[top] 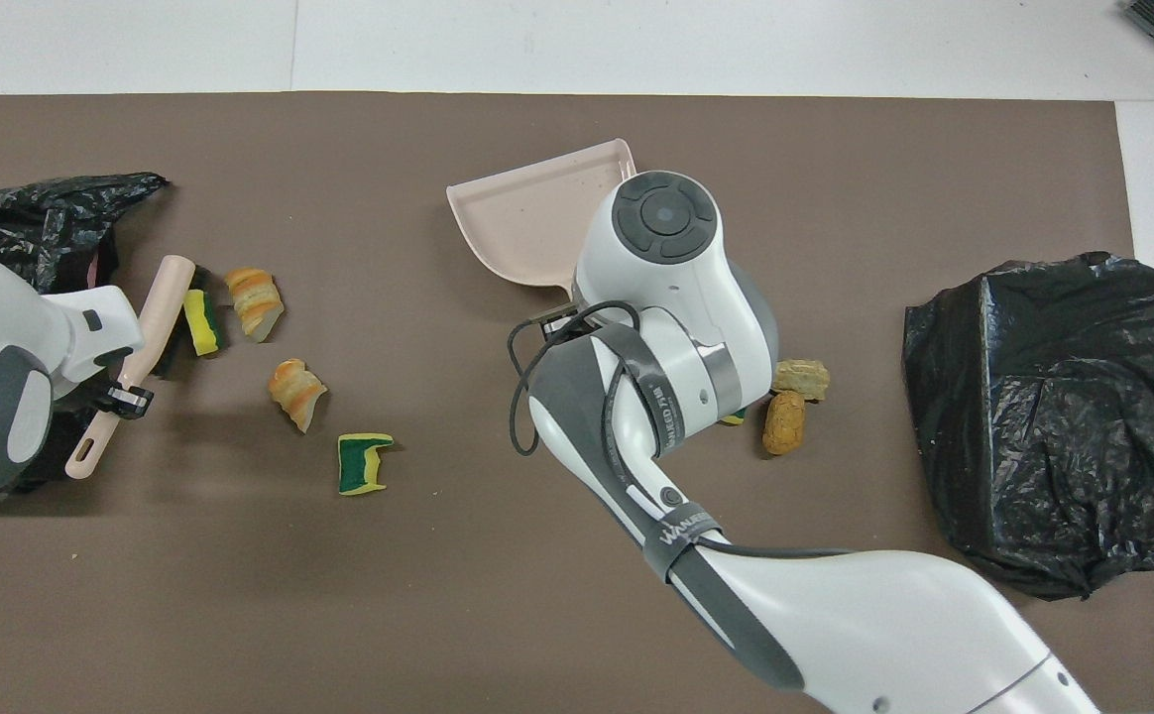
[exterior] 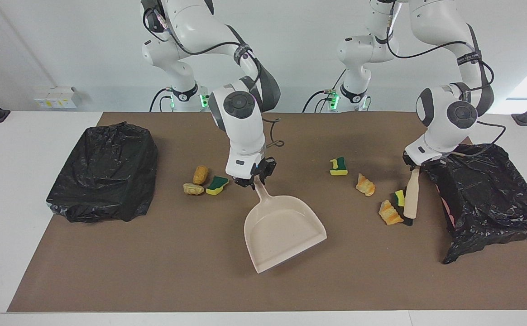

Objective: Sweep and dump trash in bin
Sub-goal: 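Sweep pieces with the left gripper while the right gripper positions the dustpan, then sweep the sponge and bread pieces into the dustpan with the left gripper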

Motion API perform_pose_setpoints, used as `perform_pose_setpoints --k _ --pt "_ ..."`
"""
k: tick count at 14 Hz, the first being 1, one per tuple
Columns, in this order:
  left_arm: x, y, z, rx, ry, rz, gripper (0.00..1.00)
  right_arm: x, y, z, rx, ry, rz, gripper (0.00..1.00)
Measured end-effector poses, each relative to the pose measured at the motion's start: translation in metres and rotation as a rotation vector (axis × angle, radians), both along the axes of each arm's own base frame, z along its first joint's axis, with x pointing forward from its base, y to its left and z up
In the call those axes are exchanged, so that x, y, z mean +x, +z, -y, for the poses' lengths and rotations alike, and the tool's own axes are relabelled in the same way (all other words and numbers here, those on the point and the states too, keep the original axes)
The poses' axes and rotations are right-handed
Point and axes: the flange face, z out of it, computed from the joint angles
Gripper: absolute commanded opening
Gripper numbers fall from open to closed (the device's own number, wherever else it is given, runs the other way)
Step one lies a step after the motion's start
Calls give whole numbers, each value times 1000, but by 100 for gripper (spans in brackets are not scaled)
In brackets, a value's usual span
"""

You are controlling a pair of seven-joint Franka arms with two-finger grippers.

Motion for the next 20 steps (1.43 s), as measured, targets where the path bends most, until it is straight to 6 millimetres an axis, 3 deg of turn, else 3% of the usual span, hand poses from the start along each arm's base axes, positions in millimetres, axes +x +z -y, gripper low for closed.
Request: perform_pose_setpoints --k 3,5,11,15,20 --pt "-11 -1 24 -19 -33 -10 0 -36 23 13 -7 190 -49 0" --pt "-22 -5 41 -28 -48 -23 0 -62 30 11 -17 300 -102 0" --pt "-61 -11 137 4 -31 -15 0 -151 -16 4 -58 465 -135 0" --pt "-88 -12 181 -20 -6 -23 0 -159 -26 10 -78 548 -133 0" --pt "-102 -12 208 -34 -3 -26 0 -163 -44 5 -139 607 -145 0"
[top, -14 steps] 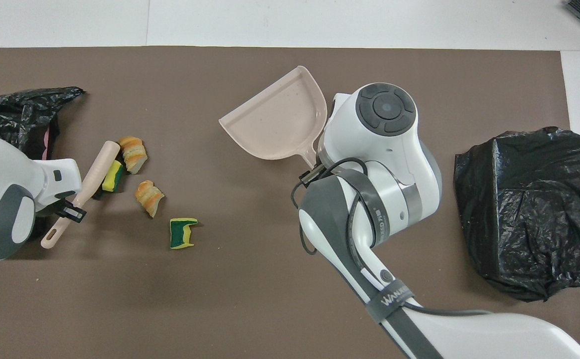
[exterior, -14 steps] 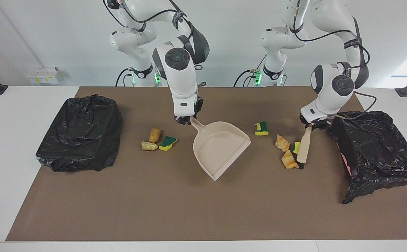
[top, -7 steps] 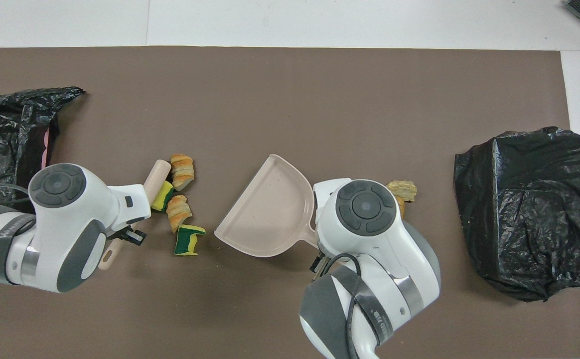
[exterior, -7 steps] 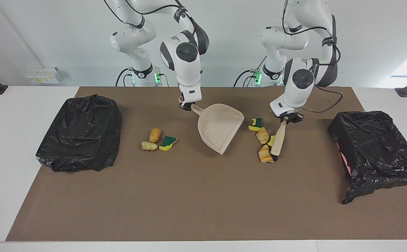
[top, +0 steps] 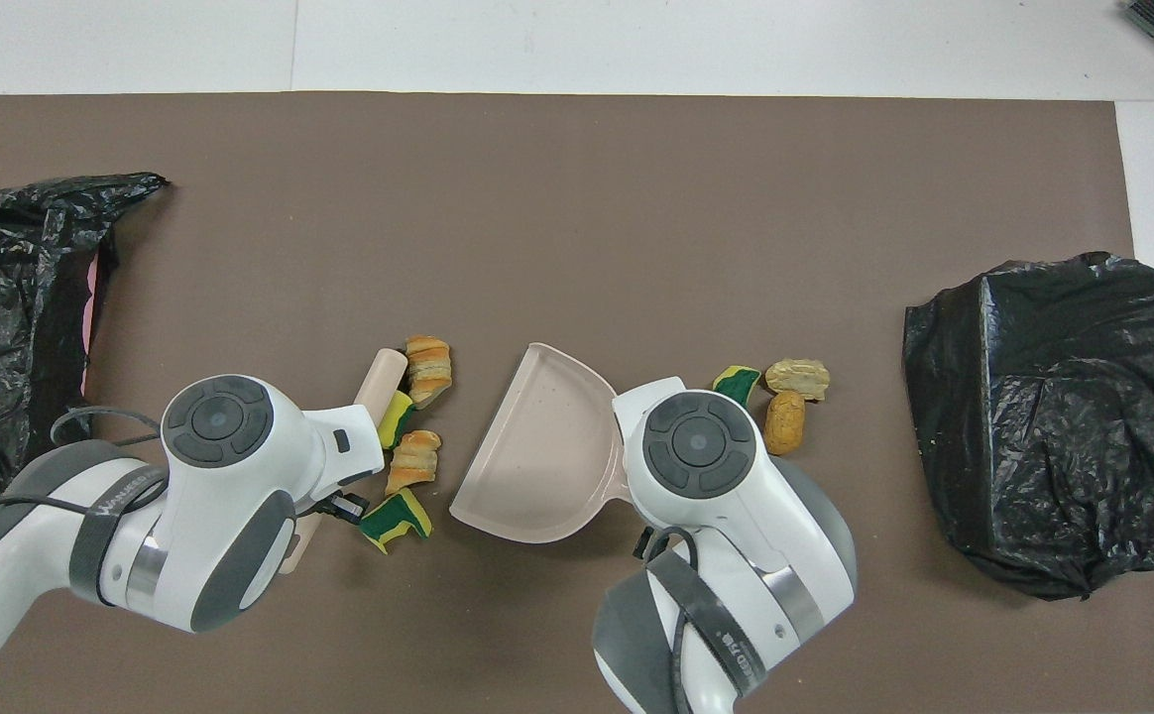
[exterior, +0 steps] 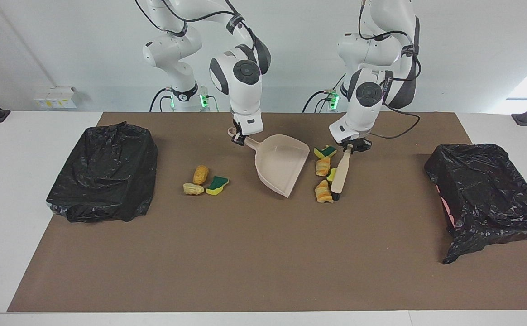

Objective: Sweep and dump trash in bin
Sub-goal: 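Sweep the sponge and bread pieces into the dustpan with the left gripper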

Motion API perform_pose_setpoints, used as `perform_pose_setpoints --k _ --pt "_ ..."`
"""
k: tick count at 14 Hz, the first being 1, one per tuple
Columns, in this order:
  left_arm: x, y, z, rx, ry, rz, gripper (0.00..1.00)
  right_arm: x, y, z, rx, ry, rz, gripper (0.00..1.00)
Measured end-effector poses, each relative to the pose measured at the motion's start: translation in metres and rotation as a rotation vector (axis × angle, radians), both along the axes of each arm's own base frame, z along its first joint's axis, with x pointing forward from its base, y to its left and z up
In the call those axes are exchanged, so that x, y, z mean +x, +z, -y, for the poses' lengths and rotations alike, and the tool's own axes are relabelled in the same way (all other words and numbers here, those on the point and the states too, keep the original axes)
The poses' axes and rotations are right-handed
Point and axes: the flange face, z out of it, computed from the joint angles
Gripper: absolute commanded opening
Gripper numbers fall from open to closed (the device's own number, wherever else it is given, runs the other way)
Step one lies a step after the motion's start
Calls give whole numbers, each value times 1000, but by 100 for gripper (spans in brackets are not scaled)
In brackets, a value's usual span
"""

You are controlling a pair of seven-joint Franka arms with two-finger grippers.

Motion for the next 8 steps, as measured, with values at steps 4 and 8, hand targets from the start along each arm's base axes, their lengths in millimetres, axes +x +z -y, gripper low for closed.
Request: perform_pose_setpoints --k 4,8 --pt "-4 0 8 -9 0 -3 0 1 -6 0 -4 77 -8 0" --pt "-25 1 51 -28 -27 -10 0 2 -9 -1 2 79 3 0"
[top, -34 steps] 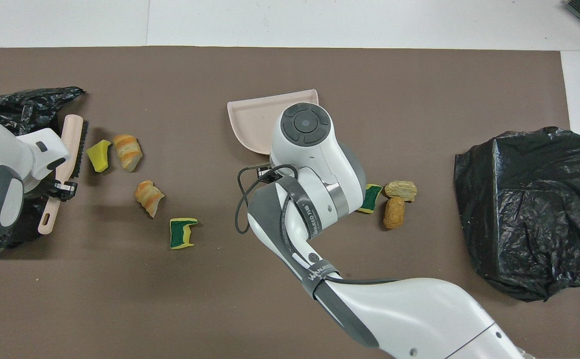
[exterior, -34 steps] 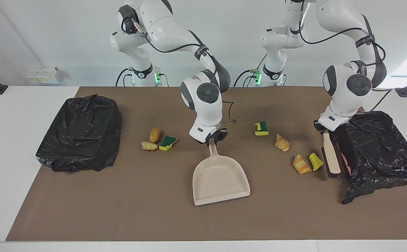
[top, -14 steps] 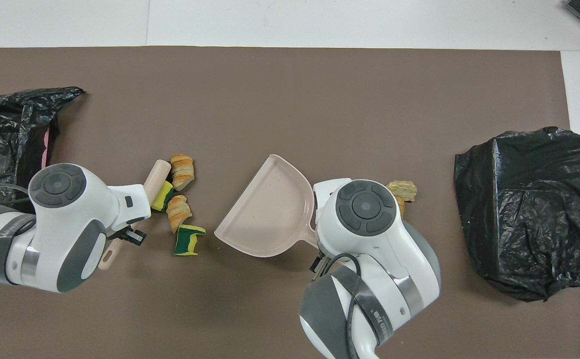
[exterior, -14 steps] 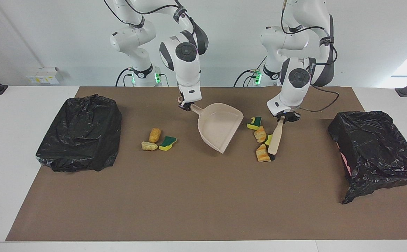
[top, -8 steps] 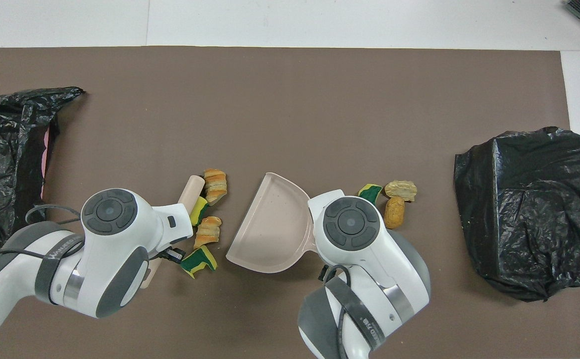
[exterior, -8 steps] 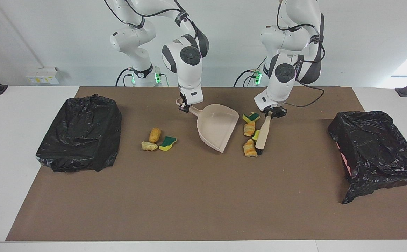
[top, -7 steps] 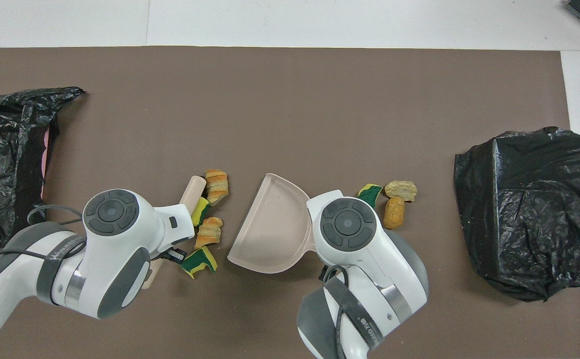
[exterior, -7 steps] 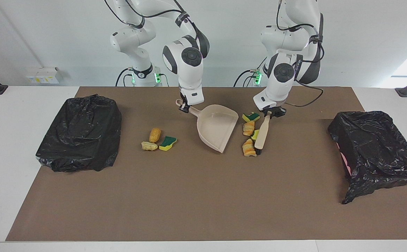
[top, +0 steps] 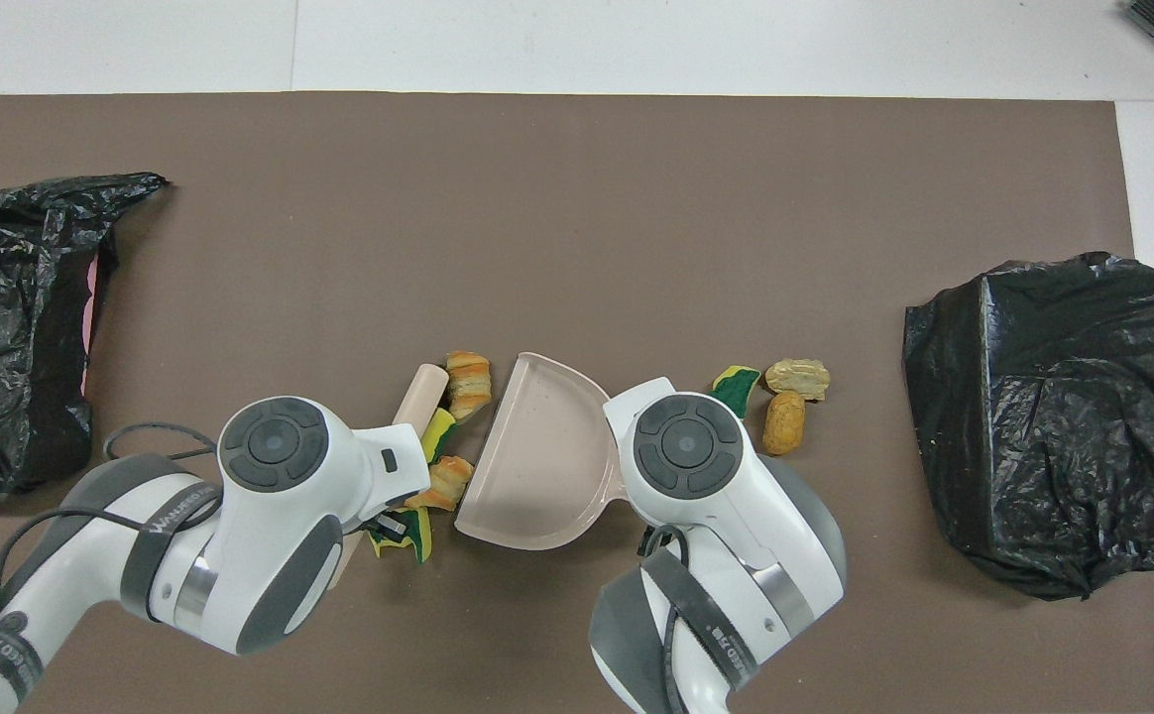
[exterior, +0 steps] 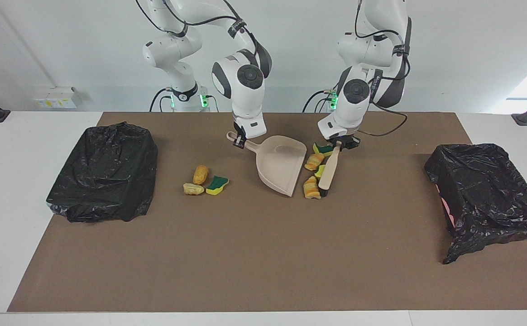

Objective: Sweep and dump trash in bin
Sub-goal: 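Sweep the sponge and bread pieces into the dustpan with the left gripper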

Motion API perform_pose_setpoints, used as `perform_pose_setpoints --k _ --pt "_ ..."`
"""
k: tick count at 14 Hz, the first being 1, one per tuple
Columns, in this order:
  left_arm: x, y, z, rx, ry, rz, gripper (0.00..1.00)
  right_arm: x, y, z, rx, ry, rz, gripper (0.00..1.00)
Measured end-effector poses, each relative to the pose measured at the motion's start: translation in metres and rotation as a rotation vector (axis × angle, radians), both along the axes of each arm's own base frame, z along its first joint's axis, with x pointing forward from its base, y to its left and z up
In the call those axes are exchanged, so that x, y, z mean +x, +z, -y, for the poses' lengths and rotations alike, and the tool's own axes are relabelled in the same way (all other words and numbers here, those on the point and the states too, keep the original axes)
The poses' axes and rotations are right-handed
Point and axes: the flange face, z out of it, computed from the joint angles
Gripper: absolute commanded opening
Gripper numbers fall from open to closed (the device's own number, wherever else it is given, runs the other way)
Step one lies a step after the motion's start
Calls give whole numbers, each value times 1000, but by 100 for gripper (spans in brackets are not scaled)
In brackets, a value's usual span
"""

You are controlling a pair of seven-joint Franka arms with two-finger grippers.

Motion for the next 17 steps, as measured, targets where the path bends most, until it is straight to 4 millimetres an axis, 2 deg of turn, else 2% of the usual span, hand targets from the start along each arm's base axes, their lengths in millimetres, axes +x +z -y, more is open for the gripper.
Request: perform_pose_setpoints --k 4,7,9,10,12,14,17 --pt "-36 11 52 -1 -73 10 0 0 -3 2 -7 0 -4 0" --pt "-71 24 91 -20 -94 12 0 0 -3 2 -9 1 -3 0" --pt "-85 30 107 -8 -77 9 0 -1 -3 2 -8 2 -2 0" --pt "-84 36 108 -1 -67 3 0 -1 -3 1 -7 2 -1 0" --pt "-69 55 102 8 -27 -10 0 -1 -3 1 -7 2 -1 0" --pt "-49 74 83 30 57 -30 0 -1 -3 1 -7 2 -1 0" --pt "-37 77 51 104 195 -93 0 -1 -3 1 -7 2 0 0"
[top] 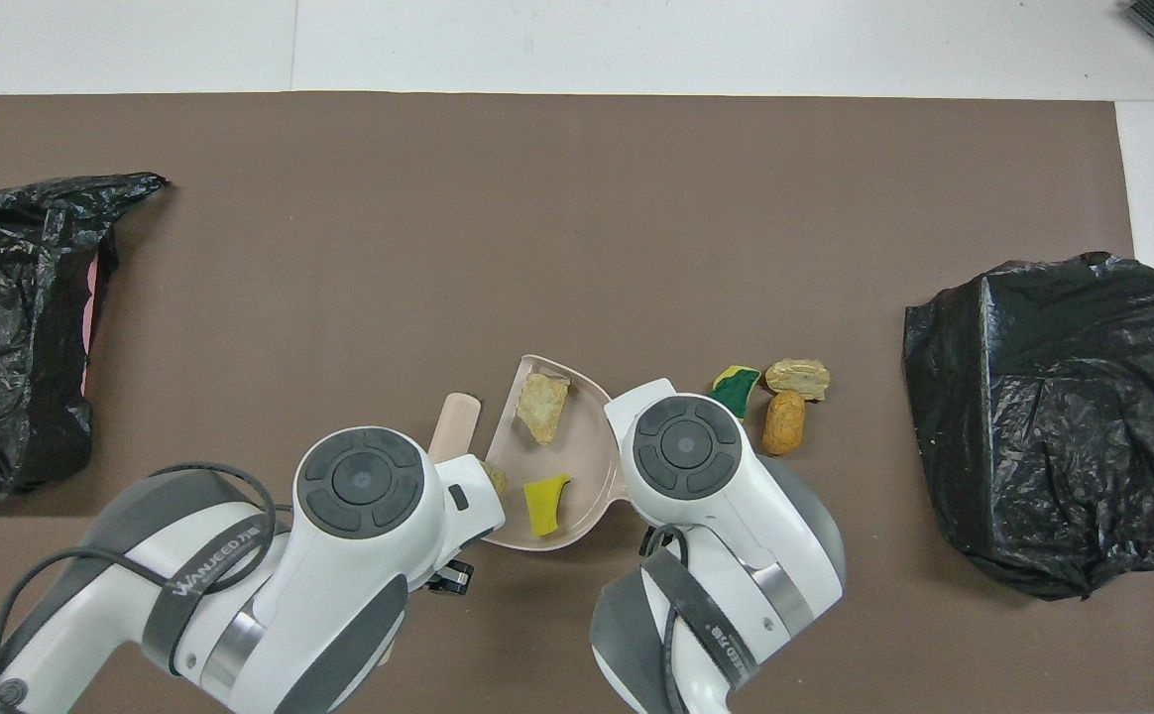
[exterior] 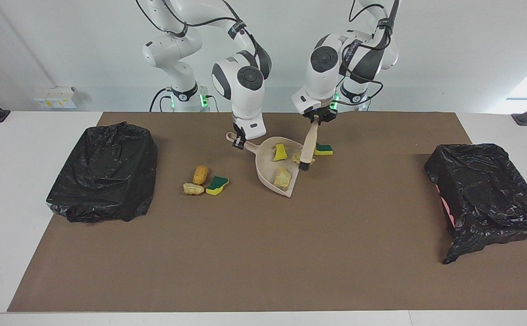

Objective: Sweep and dump trash in bin
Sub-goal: 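Sweep the sponge and bread pieces into the dustpan with the left gripper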

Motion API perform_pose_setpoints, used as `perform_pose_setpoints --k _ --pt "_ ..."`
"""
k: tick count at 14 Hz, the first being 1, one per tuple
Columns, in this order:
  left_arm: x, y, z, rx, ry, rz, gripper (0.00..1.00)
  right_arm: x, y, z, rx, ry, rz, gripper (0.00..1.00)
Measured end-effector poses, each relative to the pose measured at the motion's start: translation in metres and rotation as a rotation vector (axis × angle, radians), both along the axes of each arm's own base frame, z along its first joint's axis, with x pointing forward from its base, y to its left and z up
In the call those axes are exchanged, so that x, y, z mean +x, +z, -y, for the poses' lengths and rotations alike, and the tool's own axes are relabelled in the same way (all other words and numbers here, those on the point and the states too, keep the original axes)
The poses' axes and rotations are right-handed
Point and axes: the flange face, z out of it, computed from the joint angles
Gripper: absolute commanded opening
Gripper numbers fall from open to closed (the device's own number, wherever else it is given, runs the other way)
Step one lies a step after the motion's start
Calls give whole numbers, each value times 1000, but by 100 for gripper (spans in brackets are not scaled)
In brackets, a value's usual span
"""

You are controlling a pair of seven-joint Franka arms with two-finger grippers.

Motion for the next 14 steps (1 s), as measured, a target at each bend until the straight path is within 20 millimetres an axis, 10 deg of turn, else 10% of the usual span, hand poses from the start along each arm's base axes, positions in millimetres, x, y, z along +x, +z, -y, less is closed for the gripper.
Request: perform_pose_setpoints --k 9,14 --pt "-71 -58 -58 213 307 -106 0 5 -2 6 9 203 -9 0" --pt "-87 -80 -20 16 382 -88 0 6 -3 5 10 206 -8 0"
